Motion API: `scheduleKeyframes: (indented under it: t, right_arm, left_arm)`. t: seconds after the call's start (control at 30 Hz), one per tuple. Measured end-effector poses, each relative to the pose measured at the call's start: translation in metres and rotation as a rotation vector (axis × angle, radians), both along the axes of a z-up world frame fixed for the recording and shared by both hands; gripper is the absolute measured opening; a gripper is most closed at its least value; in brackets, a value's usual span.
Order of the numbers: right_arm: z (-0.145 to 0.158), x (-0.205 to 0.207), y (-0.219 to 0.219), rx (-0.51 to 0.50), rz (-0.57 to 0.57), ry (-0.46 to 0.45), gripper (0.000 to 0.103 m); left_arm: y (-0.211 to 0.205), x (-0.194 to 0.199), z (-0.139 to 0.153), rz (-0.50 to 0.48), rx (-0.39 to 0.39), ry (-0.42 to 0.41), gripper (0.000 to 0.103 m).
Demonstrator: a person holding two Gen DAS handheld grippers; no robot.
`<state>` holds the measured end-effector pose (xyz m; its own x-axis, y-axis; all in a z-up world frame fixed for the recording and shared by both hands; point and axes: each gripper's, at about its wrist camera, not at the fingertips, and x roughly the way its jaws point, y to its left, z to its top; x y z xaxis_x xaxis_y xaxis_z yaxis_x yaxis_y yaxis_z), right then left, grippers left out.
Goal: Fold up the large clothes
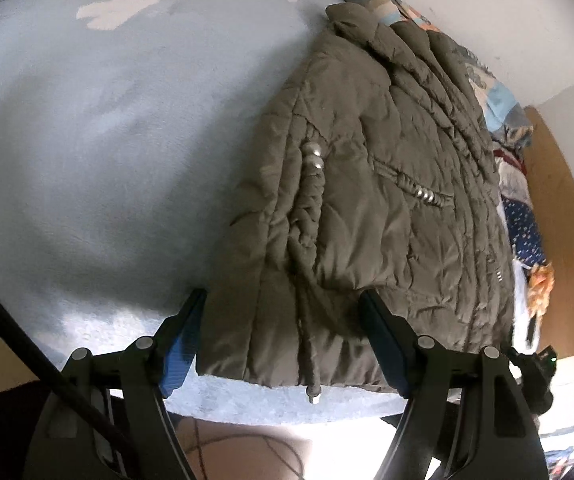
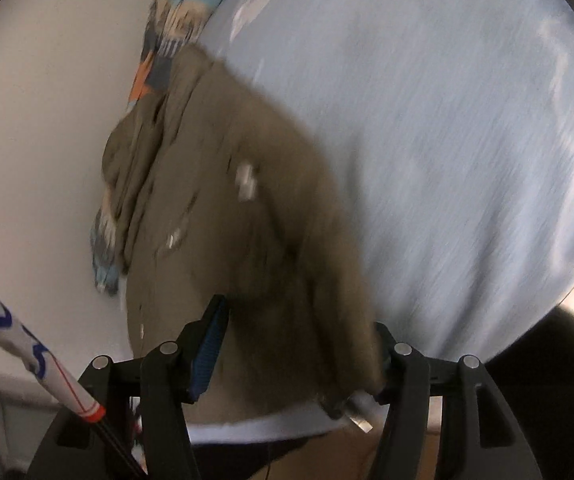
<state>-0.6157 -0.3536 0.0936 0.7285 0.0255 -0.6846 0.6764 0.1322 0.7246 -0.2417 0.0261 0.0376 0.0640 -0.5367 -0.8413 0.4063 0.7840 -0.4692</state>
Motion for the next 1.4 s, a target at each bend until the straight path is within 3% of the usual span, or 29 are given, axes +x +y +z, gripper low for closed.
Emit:
scheduleKeyframes:
  t: [0.1,0.17,0.3,0.37,0.47,0.63,0.7,0.77,0.83,1.1,1.4]
  right_arm:
    - [-0.003,0.013,0.008,-0.032,0.060,0.046,0.045]
    - [-0.002,0.011,0.005,-0.046,0.041,0.037,0.040]
    - [-0.002,0.021,0.005,-0.089,0.052,0.074,0.038]
    - [-0.003,0.029,0.006,-0.119,0.068,0.100,0.038]
    - [-0.003,0.030,0.004,-0.119,0.061,0.100,0.039]
    - [0.012,0.021,0.007,-0.206,0.066,0.119,0.038]
    - [0.010,0.025,0.009,-0.221,0.083,0.146,0.028]
    - [0.014,0.029,0.011,-0.237,0.102,0.144,0.021]
    - [0.022,0.027,0.014,-0.268,0.110,0.136,0.018]
    - [0.072,0.013,0.033,-0.455,0.121,0.098,0.013]
    - [0.111,-0.007,0.045,-0.516,0.119,-0.003,0.012]
  left_arm:
    - [-0.007,0.000,0.000,-0.011,0.022,-0.032,0.073]
    - [-0.013,0.000,0.001,-0.028,0.041,-0.063,0.073]
    - [-0.026,-0.006,0.004,-0.069,0.098,-0.159,0.070]
    - [-0.029,-0.011,0.008,-0.092,0.104,-0.197,0.056]
    - [-0.036,-0.019,0.013,-0.124,0.128,-0.268,0.044]
    - [-0.042,-0.022,0.009,-0.145,0.180,-0.323,0.051]
    - [-0.044,-0.025,0.011,-0.161,0.191,-0.353,0.048]
    - [-0.045,-0.033,0.020,-0.179,0.191,-0.417,0.026]
    - [-0.045,-0.039,0.029,-0.190,0.175,-0.467,0.023]
    - [-0.034,-0.063,0.063,-0.212,0.108,-0.598,0.020]
    - [-0.023,-0.069,0.091,-0.240,0.041,-0.598,0.020]
